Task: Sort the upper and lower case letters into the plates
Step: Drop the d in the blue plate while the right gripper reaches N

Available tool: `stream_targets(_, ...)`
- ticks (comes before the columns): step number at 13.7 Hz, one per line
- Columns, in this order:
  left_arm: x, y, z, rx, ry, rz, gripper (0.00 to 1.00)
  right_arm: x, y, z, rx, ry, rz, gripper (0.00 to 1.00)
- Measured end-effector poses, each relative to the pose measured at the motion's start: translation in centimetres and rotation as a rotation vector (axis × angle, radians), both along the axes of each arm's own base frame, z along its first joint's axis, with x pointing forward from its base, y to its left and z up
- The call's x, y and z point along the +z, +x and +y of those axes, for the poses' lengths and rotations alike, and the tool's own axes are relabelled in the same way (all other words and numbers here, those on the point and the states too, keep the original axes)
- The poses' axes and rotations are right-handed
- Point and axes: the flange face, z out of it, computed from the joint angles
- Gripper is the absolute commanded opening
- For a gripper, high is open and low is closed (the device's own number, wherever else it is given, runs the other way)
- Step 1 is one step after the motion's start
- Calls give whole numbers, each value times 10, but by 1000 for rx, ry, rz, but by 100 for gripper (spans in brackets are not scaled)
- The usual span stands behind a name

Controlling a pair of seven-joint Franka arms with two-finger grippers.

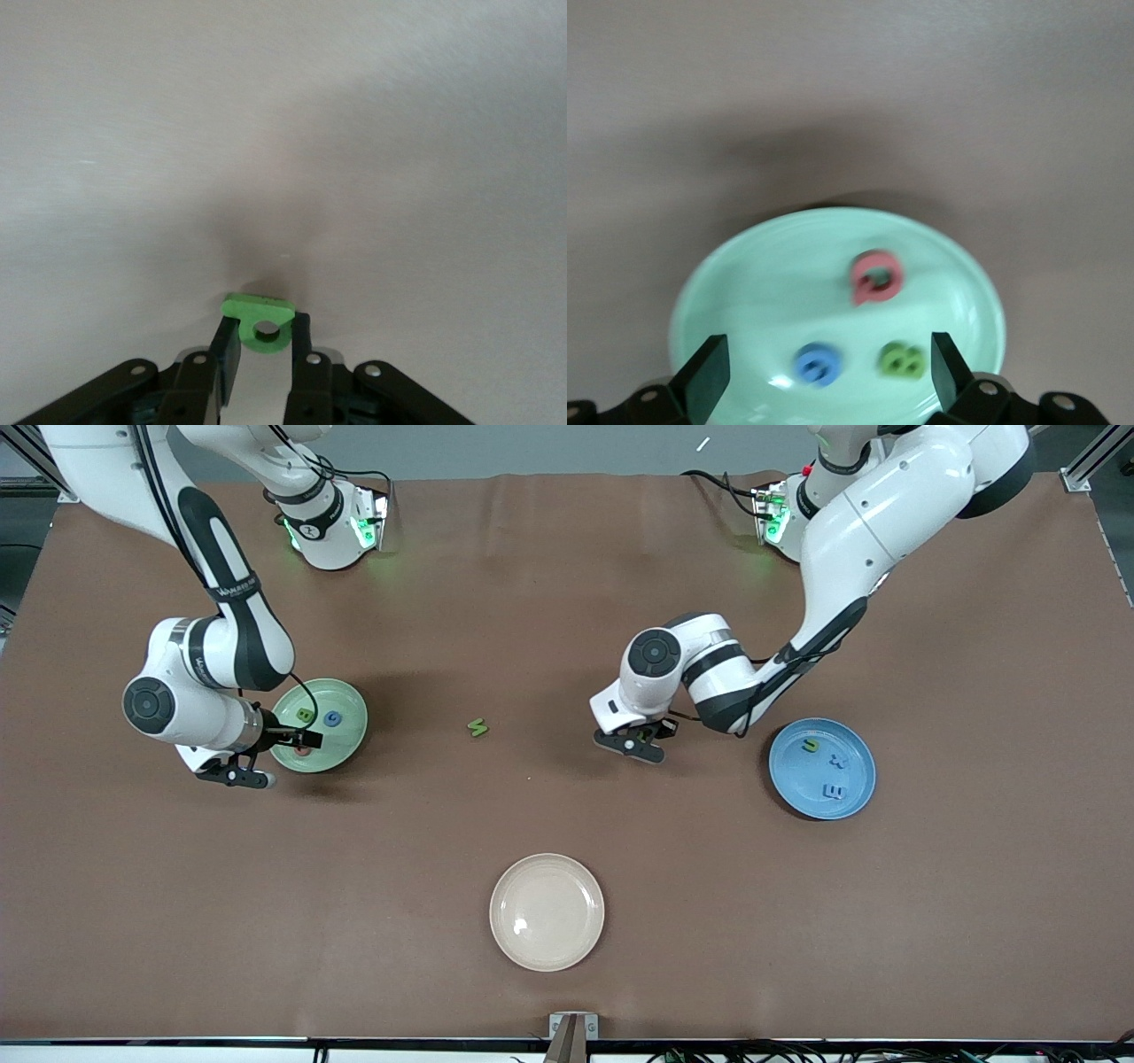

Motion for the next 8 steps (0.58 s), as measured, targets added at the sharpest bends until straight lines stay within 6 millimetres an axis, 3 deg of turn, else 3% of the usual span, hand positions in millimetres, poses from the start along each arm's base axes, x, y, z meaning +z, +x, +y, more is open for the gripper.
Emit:
stream_targets(2, 36, 10, 16, -4, 18, 18, 0, 17, -1, 59, -56, -28, -16, 100)
stream_targets(4, 67, 23, 45, -16, 41, 41, 0, 20, -12, 128, -106, -44, -57, 100)
stream_targets(6, 81, 35, 83, -9, 56, 70, 0, 18, -25, 183, -155, -39, -106, 100)
stream_targets(8, 83, 45, 128, -20, 64, 103, 0, 4, -38, 218, -221, -45, -133, 100)
